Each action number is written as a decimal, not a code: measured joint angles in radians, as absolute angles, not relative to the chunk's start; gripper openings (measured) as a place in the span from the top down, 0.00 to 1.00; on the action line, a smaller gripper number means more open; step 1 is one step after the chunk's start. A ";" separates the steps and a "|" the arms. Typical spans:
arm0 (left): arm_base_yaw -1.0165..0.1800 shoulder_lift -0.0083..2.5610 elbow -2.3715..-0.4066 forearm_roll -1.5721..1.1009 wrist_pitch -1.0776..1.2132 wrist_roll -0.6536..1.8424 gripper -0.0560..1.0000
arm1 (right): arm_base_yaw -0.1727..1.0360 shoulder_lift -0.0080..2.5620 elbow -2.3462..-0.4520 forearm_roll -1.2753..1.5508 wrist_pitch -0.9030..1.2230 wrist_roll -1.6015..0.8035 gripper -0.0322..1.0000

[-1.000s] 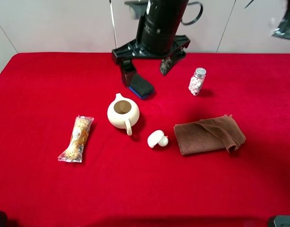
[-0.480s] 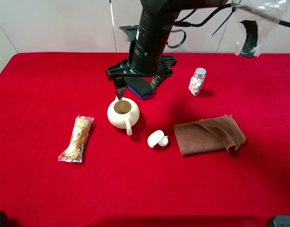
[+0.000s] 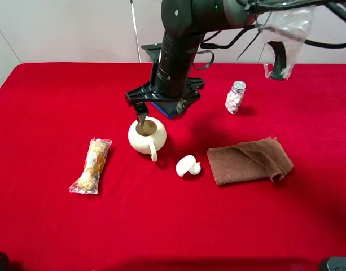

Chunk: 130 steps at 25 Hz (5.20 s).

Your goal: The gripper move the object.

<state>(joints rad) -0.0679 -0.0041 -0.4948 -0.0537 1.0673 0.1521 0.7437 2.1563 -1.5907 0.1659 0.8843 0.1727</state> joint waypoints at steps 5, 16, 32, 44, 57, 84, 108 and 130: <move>-0.068 -0.004 -0.495 -0.054 1.067 0.152 0.09 | 0.764 2.187 -1.591 0.121 0.863 0.203 0.30; -0.068 -0.004 -0.495 -0.054 1.067 0.152 0.09 | 0.778 2.213 -1.591 0.027 0.826 0.266 0.30; -0.068 -0.004 -0.495 -0.054 1.067 0.152 0.09 | 0.778 2.262 -1.591 0.000 0.825 0.284 0.30; -0.068 -0.004 -0.495 -0.054 1.067 0.152 0.09 | 0.778 2.268 -1.591 0.018 0.847 0.284 0.40; -0.068 -0.004 -0.495 -0.054 1.067 0.152 0.09 | 0.778 2.269 -1.591 0.027 0.877 0.284 0.92; -0.068 -0.004 -0.495 -0.054 1.067 0.152 0.09 | 0.778 2.218 -1.591 0.028 0.951 0.298 0.97; -0.068 -0.004 -0.495 -0.054 1.067 0.152 0.09 | 0.778 2.021 -1.603 -0.011 1.139 0.299 0.97; -0.068 -0.004 -0.495 -0.054 1.067 0.152 0.09 | 0.652 1.889 -1.609 -0.032 1.216 0.275 0.97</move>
